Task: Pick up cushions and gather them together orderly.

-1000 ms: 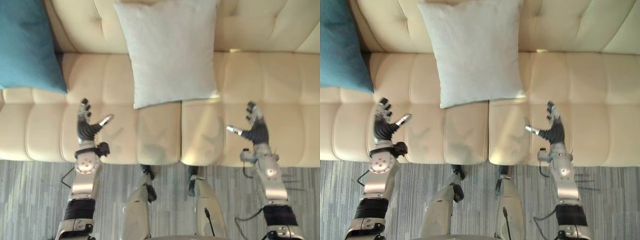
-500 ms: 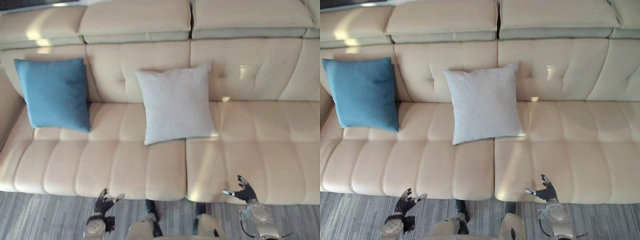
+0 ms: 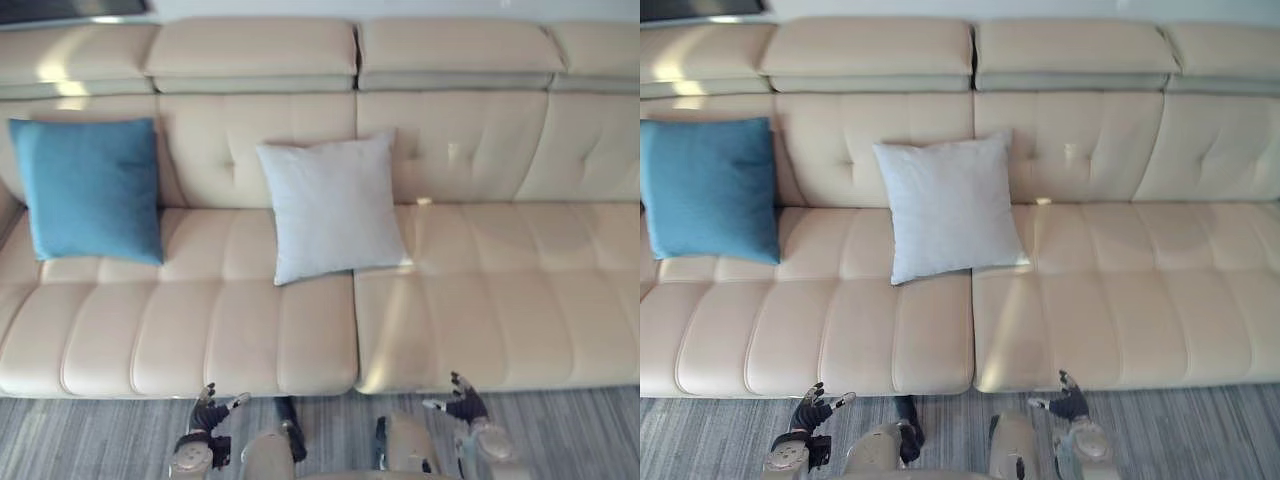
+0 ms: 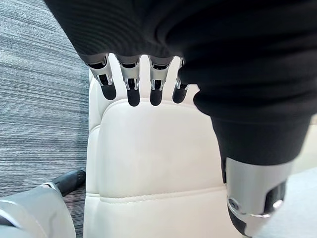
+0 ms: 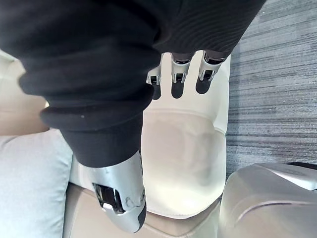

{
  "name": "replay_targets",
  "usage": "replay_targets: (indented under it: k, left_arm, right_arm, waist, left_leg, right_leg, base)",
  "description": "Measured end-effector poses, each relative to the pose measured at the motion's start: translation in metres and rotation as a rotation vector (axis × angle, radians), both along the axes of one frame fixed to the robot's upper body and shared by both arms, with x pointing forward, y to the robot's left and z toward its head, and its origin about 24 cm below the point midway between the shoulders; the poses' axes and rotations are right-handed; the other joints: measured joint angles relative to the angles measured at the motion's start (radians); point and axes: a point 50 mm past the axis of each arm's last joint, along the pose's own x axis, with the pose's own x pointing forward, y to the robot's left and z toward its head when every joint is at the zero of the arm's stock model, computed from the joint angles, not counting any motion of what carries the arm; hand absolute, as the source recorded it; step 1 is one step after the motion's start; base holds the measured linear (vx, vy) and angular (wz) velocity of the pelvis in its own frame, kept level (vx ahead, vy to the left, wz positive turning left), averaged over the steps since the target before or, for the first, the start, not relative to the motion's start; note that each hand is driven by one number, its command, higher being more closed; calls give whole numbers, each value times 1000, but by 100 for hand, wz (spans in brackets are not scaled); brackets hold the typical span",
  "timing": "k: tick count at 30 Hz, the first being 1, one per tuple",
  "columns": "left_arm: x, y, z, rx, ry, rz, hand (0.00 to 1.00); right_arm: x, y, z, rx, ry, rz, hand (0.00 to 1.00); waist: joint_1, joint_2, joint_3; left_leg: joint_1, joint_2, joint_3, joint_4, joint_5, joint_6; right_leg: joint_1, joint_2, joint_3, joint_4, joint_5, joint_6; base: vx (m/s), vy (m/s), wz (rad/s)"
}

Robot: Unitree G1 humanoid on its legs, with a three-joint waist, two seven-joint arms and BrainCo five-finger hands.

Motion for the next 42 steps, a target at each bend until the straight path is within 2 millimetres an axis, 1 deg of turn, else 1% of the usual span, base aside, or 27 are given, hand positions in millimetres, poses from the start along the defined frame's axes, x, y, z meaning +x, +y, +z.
replay_targets:
  k: [1, 2, 3, 5, 6, 7, 8, 11, 13, 15, 16, 18, 22, 25, 28, 30, 32, 33, 34, 35, 36, 37, 38, 39, 40, 41, 42]
  left_arm:
    - [0, 0, 1, -2, -11, 4, 0]
    - [1, -2, 3, -5, -22, 8, 0]
    - [2, -6, 2, -14, -29, 11, 0]
    - [4, -21, 0, -65, -43, 22, 0]
    - [5, -24, -1, -72, -41, 19, 0]
    - [5, -30, -2, -78, -33, 0, 0]
    - [5, -32, -2, -79, -33, -7, 0]
    - [2, -32, -3, -75, -22, -15, 0]
    - [5, -33, -2, -71, -28, -22, 0]
    - [8, -36, -2, -74, -35, -37, 0]
    - [9, -38, -2, -76, -35, -51, 0]
    - [13, -39, -1, -75, -42, -60, 0]
    - [16, -38, 1, -69, -52, -65, 0]
    - [15, -34, 1, -57, -46, -65, 0]
    - [17, -33, 2, -51, -51, -68, 0]
    - [20, -33, 3, -48, -58, -71, 0]
    - [24, -29, 6, -34, -67, -77, 0]
    - [24, -28, 6, -32, -66, -78, 0]
    - [23, -25, 6, -25, -62, -78, 0]
    - [22, -21, 7, -12, -60, -80, 0]
    - [26, -18, 9, -1, -64, -85, 0]
    - [29, -18, 9, -2, -65, -88, 0]
    - [35, -20, 11, -4, -75, -95, 0]
    - [41, -24, 13, -15, -89, -98, 0]
    - [43, -26, 13, -20, -94, -98, 0]
    - [43, -30, 12, -32, -95, -99, 0]
    - [41, -35, 10, -50, -89, -96, 0]
  right_arm:
    - [1, 1, 0, 1, -2, 4, 0]
    - [2, 0, 1, -2, -7, 3, 0]
    - [4, -3, 3, -11, -14, 2, 0]
    - [25, -11, 15, -51, -83, 0, 0]
    - [30, -12, 18, -57, -96, 1, 0]
    - [36, -14, 21, -64, -110, -7, 0]
    - [36, -16, 21, -66, -115, -26, 0]
    - [36, -19, 23, -75, -122, -39, 0]
    - [37, -21, 24, -77, -127, -48, 0]
    - [38, -21, 25, -78, -130, -45, 0]
    - [38, -21, 25, -78, -130, -48, 0]
    - [37, -21, 24, -75, -126, -50, 0]
    - [28, -26, 21, -74, -110, -87, 0]
    - [28, -25, 20, -63, -114, -102, 0]
    - [29, -19, 21, -38, -126, -111, 0]
    - [30, -16, 21, -20, -138, -123, 0]
    - [30, -16, 20, -19, -129, -120, 0]
    - [31, -16, 19, -18, -123, -120, 0]
    - [31, -16, 17, -17, -111, -122, 0]
    - [31, -16, 15, -17, -102, -124, 0]
    - [31, -18, 15, -23, -92, -125, 0]
    - [32, -21, 16, -33, -93, -125, 0]
    - [31, -29, 18, -56, -90, -130, 0]
    - [28, -37, 19, -82, -79, -135, 0]
    - [26, -39, 18, -89, -71, -138, 0]
    - [25, -40, 17, -91, -58, -140, 0]
    - [25, -38, 15, -88, -51, -140, 0]
  waist:
    - [5, -7, -4]
    - [10, -12, -7]
    - [17, -15, -16]
    - [42, 39, -7]
    - [38, 59, 5]
    - [26, 74, 25]
    - [30, 67, 27]
    - [28, 53, 33]
    - [27, 61, 30]
    - [22, 61, 29]
    - [16, 69, 25]
    - [2, 61, 27]
    - [-3, 58, 23]
    - [-24, 55, 23]
    - [-33, 52, 24]
    - [-40, 52, 23]
    - [-55, 50, 23]
    - [-55, 50, 22]
    - [-53, 45, 18]
    - [-53, 38, 13]
    - [-54, 37, 12]
    - [-55, 40, 14]
    - [-60, 51, 14]
    - [-64, 80, 12]
    - [-66, 88, 7]
    - [-64, 102, 2]
    - [-52, 107, 5]
  left_leg:
    - [-18, 1, -3, 12, 9, -3]
    - [-44, 2, -9, 18, 33, -5]
    - [-68, 11, -16, 13, 55, -13]
    - [-132, 43, -30, -83, 105, -51]
    - [-136, 46, -35, -107, 96, -82]
    - [-134, 53, -51, -147, 47, -169]
    - [-132, 49, -56, -111, 49, -168]
    - [-102, 28, -90, 113, 26, -141]
    - [-58, 14, -121, 169, -96, -135]
    - [3, -10, -147, 126, -135, -135]
    - [55, -30, -156, 26, -140, -127]
    - [88, -49, -147, -56, -94, -110]
    - [120, -60, -105, -85, -90, -105]
    - [132, -56, -20, -72, -107, -86]
    - [131, -7, 135, 20, -175, -74]
    - [143, 36, 263, 48, -208, -72]
    - [194, 98, 426, 96, -244, -81]
    - [214, 112, 468, 105, -251, -89]
    - [255, 135, 547, 132, -257, -95]
    - [278, 141, 588, 150, -257, -97]
    - [306, 152, 622, 166, -257, -101]
    - [328, 151, 635, 166, -256, -102]
    - [369, 158, 644, 189, -264, -115]
    - [400, 206, 642, 272, -274, -131]
    - [406, 236, 627, 335, -268, -121]
    - [395, 299, 553, 490, -216, -36]
    - [330, 317, 370, 632, -194, -7]
  right_leg:
    - [32, 1, 3, -36, -1, 2]
    - [71, 9, 2, -124, -57, 8]
    - [91, 27, -8, -202, -109, -15]
    - [101, 93, -60, -409, -192, -90]
    - [100, 111, -64, -432, -188, -99]
    - [95, 119, -88, -470, -142, -125]
    - [83, 114, -98, -490, -112, -148]
    - [55, 98, -101, -496, -81, -168]
    - [21, 103, -86, -507, -49, -164]
    - [14, 102, -76, -538, -13, -155]
    - [16, 104, -67, -560, 9, -147]
    - [28, 99, -58, -607, 48, -132]
    - [49, 100, -12, -684, 98, -101]
    - [30, 116, 77, -706, 131, -83]
    - [-11, 150, 185, -733, 162, -84]
    - [-43, 97, 28, -747, 171, -123]
    - [-57, -7, -325, -703, 164, -224]
    - [-52, -36, -422, -683, 157, -245]
    - [-40, -87, -589, -643, 166, -282]
    - [-40, -115, -675, -615, 191, -283]
    - [-60, -110, -712, -579, 193, -270]
    - [-68, -104, -704, -562, 181, -260]
    - [-73, -88, -650, -533, 135, -214]
    - [-73, -58, -595, -497, 99, -205]
    - [-72, -36, -566, -485, 82, -203]
    - [-59, 7, -505, -481, 57, -203]
    - [-25, 44, -437, -517, 40, -214]
  base:
    - [-225, -176, 23]
    - [-199, -158, 11]
    - [-279, -198, -5]
    - [-348, -207, -16]
    - [-377, -146, 10]
    - [-343, -94, 22]
    - [-377, -100, 21]
    - [-269, -94, 2]
    - [-231, -3, -14]
    - [-152, 67, -17]
    - [-132, 96, -18]
    - [-132, 108, -14]
    - [-119, 114, -35]
    - [-47, 77, -82]
    - [-32, 70, -160]
    - [-22, 96, -201]
    - [102, 38, -205]
    - [162, -66, -221]
    - [147, -105, -215]
    - [196, -173, -259]
    - [160, -162, -200]
    - [271, -243, -195]
    - [328, -210, -171]
    - [363, -193, -164]
    - [358, -128, -166]
    - [357, -95, -173]
    - [345, -57, -175]
